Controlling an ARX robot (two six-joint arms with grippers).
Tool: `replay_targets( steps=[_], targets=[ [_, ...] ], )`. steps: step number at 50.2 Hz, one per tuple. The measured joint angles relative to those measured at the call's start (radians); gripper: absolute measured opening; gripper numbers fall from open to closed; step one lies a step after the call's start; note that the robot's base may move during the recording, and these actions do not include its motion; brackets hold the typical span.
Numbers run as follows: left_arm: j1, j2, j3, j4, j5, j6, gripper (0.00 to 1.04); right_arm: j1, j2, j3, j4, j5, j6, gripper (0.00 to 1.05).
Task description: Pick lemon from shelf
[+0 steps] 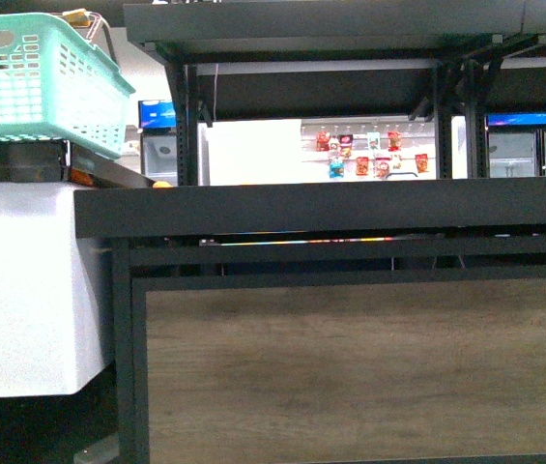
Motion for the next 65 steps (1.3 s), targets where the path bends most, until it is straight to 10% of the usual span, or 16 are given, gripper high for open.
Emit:
replay_targets(
  steps=[65],
  targets=[
    [0.000, 0.000, 0.000, 0.000, 0.000, 0.000, 0.97, 0.000, 0.000, 0.000, 0.000, 0.000, 0.000, 0.97]
  ],
)
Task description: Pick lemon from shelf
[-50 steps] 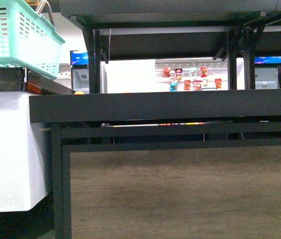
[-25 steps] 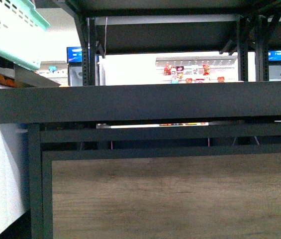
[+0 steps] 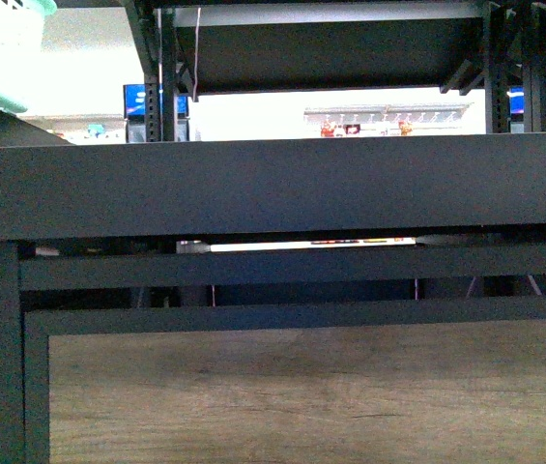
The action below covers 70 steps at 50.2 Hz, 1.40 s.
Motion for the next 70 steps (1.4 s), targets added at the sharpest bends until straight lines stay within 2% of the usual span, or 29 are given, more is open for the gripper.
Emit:
replay_targets(
  steps=[70],
  targets=[
    [0.000, 0.001, 0.000, 0.000, 0.000, 0.000, 0.97, 0.000, 0.001, 0.000, 0.000, 0.000, 0.000, 0.97]
  ],
)
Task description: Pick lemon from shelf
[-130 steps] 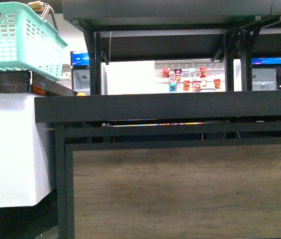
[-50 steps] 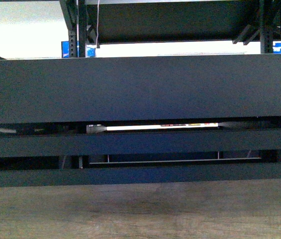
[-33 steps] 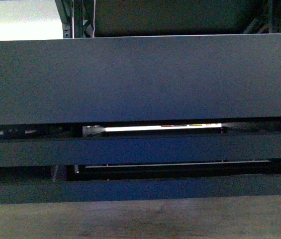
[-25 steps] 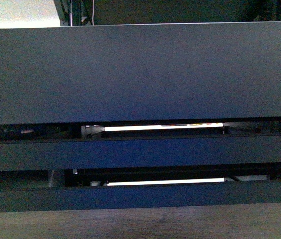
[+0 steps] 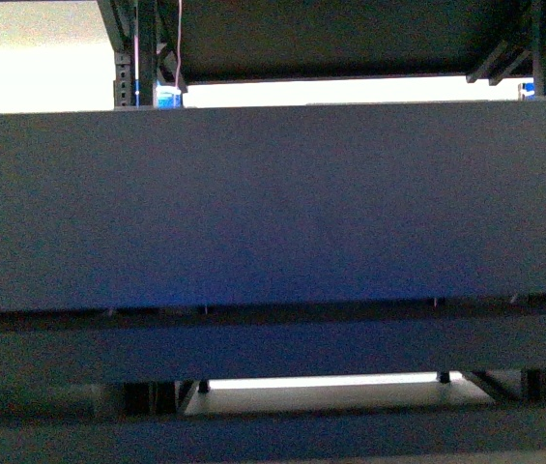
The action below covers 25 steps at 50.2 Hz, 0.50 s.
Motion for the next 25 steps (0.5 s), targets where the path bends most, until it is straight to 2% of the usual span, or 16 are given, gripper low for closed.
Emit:
replay_targets(
  steps=[25],
  targets=[
    [0.000, 0.000, 0.000, 0.000, 0.000, 0.000, 0.97, 0.000, 0.000, 0.000, 0.000, 0.000, 0.000, 0.97]
  ],
)
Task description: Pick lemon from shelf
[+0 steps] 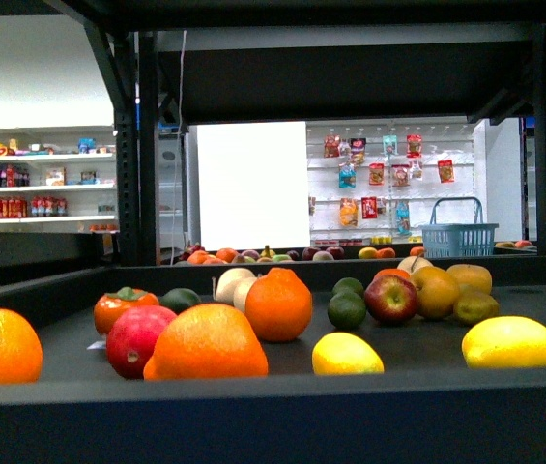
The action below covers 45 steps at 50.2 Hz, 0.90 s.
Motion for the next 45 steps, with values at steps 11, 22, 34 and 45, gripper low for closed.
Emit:
replay_targets(
  steps=[11, 22, 34, 45],
  targets=[
    [0.000, 0.000, 0.000, 0.000, 0.000, 0.000, 0.97, 0.000, 0.000, 0.000, 0.000, 0.000, 0.001, 0.97],
    [0.000, 0.000, 0.000, 0.000, 0.000, 0.000, 0.97, 0.000, 0.000, 0.000, 0.000, 0.000, 0.000, 0.97],
    [0.000, 0.000, 0.000, 0.000, 0.000, 0.000, 0.97, 0.000, 0.000, 0.000, 0.000, 0.000, 0.000, 0.97],
    [0.000, 0.000, 0.000, 0.000, 0.000, 0.000, 0.97, 0.000, 0.000, 0.000, 0.000, 0.000, 0.000, 0.97]
  ],
)
